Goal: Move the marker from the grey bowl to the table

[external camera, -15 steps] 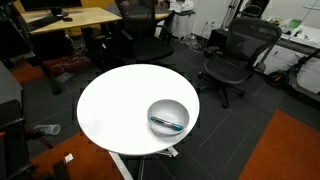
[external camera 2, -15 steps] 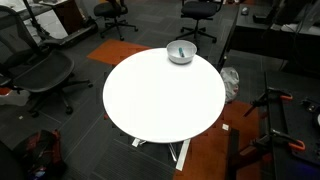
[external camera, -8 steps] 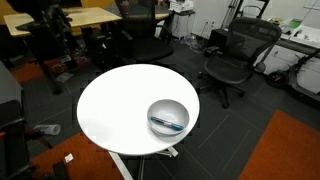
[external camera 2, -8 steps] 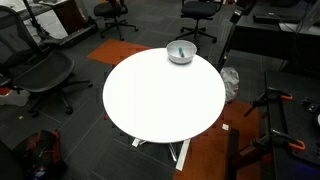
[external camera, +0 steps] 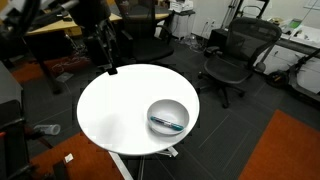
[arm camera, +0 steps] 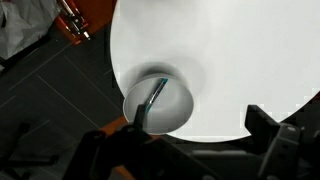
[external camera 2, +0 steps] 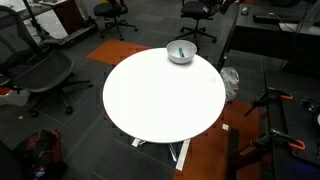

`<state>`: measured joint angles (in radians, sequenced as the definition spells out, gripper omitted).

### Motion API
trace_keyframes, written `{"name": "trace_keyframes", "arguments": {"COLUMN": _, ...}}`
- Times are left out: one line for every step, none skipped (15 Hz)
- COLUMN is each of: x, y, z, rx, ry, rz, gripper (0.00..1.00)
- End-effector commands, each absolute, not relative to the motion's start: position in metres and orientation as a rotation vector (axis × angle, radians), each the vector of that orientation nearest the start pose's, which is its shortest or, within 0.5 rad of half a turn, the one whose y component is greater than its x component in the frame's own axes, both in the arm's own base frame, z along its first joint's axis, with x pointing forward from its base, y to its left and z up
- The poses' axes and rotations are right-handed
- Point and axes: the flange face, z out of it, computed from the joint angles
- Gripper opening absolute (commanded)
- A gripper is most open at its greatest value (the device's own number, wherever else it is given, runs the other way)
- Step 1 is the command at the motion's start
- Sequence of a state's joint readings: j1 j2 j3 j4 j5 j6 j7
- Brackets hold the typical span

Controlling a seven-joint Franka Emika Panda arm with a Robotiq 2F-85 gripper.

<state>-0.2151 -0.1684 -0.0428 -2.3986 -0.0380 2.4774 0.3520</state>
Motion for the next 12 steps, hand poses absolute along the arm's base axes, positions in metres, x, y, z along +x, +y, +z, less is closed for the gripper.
{"name": "trace_keyframes", "arguments": {"x": 0.517, "y": -0.15, "z": 0.392, "rx": -2.945, "ry": 1.084, "rz": -0.393, "gripper": 1.0}}
{"name": "trace_keyframes", "arguments": {"x": 0.525, "y": -0.155, "z": 0.387, "rx": -2.931, "ry": 1.13, "rz": -0.383, "gripper": 1.0}}
{"name": "trace_keyframes", "arguments": {"x": 0.533, "y": -0.161, "z": 0.381, "rx": -2.912, "ry": 1.179, "rz": -0.367, "gripper": 1.0}}
{"name": "trace_keyframes", "arguments": {"x": 0.539, "y": -0.167, "z": 0.375, "rx": -2.899, "ry": 1.218, "rz": -0.357, "gripper": 1.0}}
{"name": "trace_keyframes", "arguments": {"x": 0.546, "y": -0.173, "z": 0.369, "rx": -2.887, "ry": 1.256, "rz": -0.341, "gripper": 1.0}}
{"name": "trace_keyframes", "arguments": {"x": 0.552, "y": -0.179, "z": 0.363, "rx": -2.876, "ry": 1.286, "rz": -0.334, "gripper": 1.0}}
{"name": "trace_keyframes", "arguments": {"x": 0.558, "y": -0.185, "z": 0.356, "rx": -2.866, "ry": 1.318, "rz": -0.32, "gripper": 1.0}}
{"name": "trace_keyframes", "arguments": {"x": 0.563, "y": -0.19, "z": 0.349, "rx": -2.858, "ry": 1.339, "rz": -0.306, "gripper": 1.0}}
{"name": "trace_keyframes", "arguments": {"x": 0.568, "y": -0.192, "z": 0.341, "rx": -2.852, "ry": 1.364, "rz": -0.29, "gripper": 1.0}}
{"name": "trace_keyframes", "arguments": {"x": 0.572, "y": -0.195, "z": 0.334, "rx": -2.848, "ry": 1.387, "rz": -0.281, "gripper": 1.0}}
{"name": "trace_keyframes", "arguments": {"x": 0.575, "y": -0.196, "z": 0.326, "rx": -2.844, "ry": 1.398, "rz": -0.264, "gripper": 1.0}}
{"name": "trace_keyframes", "arguments": {"x": 0.579, "y": -0.198, "z": 0.318, "rx": -2.84, "ry": 1.418, "rz": -0.251, "gripper": 1.0}}
